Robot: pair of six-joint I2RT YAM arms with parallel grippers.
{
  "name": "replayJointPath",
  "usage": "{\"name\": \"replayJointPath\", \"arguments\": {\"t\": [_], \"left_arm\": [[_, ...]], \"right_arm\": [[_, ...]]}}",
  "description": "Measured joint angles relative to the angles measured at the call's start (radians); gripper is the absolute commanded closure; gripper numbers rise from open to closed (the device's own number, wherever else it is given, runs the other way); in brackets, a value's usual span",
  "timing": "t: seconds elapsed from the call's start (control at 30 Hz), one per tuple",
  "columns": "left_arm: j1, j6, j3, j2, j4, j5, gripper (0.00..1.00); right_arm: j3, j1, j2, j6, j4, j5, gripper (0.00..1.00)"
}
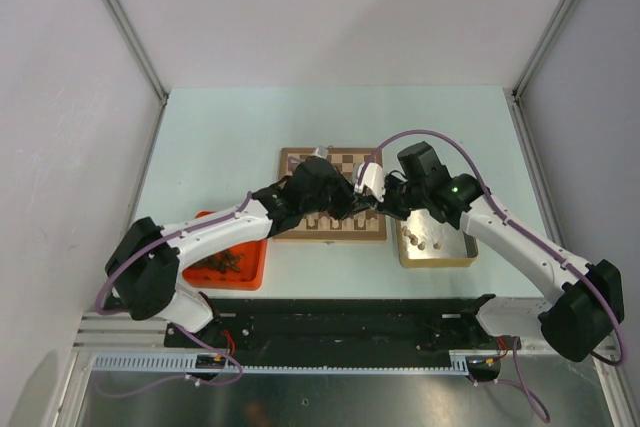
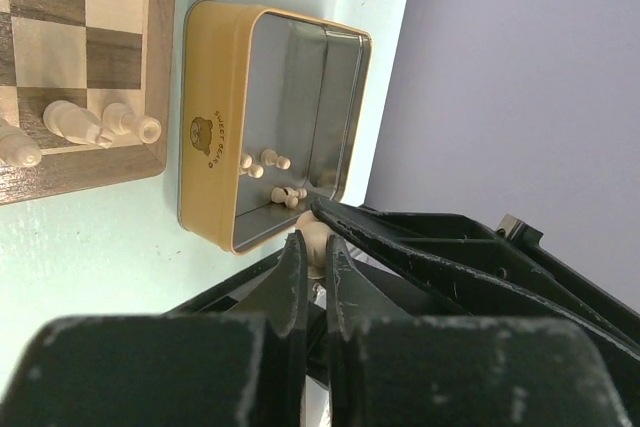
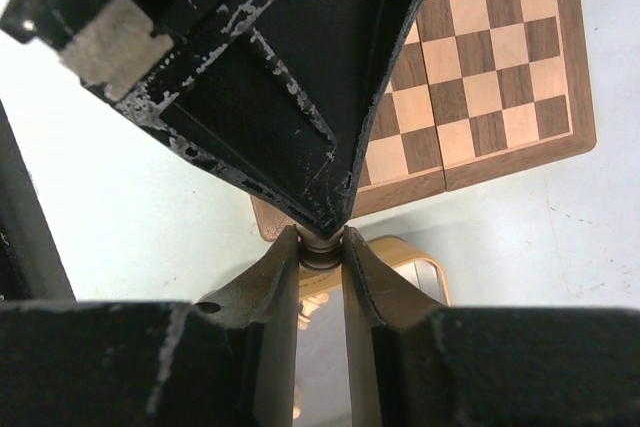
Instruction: Set up the chess pieces on the board
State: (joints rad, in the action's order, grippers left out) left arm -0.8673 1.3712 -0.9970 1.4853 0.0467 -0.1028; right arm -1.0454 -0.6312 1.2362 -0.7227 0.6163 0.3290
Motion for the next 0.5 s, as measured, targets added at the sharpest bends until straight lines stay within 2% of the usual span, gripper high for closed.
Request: {"name": "replayJointPath", "arguments": {"t": [0.03, 0.07, 0.13, 0.23, 0.33, 0.5], "left_arm": [[0.000, -0.001, 0.000, 0.000, 0.000, -0.001, 1.00], [0.000, -0.003, 0.000, 0.000, 0.000, -0.001, 1.00], [0.000, -0.011, 0.000, 0.000, -0.003, -0.001, 1.00], [-0.001, -0.037, 0.001, -0.009, -0.003, 0.005, 1.00], [-0.001, -0.073, 0.011, -0.045, -0.005, 0.025, 1.00], [0.006, -0.166, 0.057, -0.153, -0.008, 0.055, 1.00]], "right_arm": [[0.000, 0.000, 0.000, 0.000, 0.000, 0.000, 0.64], [0.000, 0.000, 0.000, 0.003, 0.000, 0.001, 0.49], [0.001, 0.000, 0.000, 0.007, -0.001, 0.003, 0.33], [0.004, 0.001, -0.002, 0.000, -0.001, 0.011, 0.19], [0.012, 0.021, -0.015, -0.012, 0.008, 0.044, 0.14], [0.017, 0.130, -0.080, -0.037, 0.046, 0.134, 0.13]]}}
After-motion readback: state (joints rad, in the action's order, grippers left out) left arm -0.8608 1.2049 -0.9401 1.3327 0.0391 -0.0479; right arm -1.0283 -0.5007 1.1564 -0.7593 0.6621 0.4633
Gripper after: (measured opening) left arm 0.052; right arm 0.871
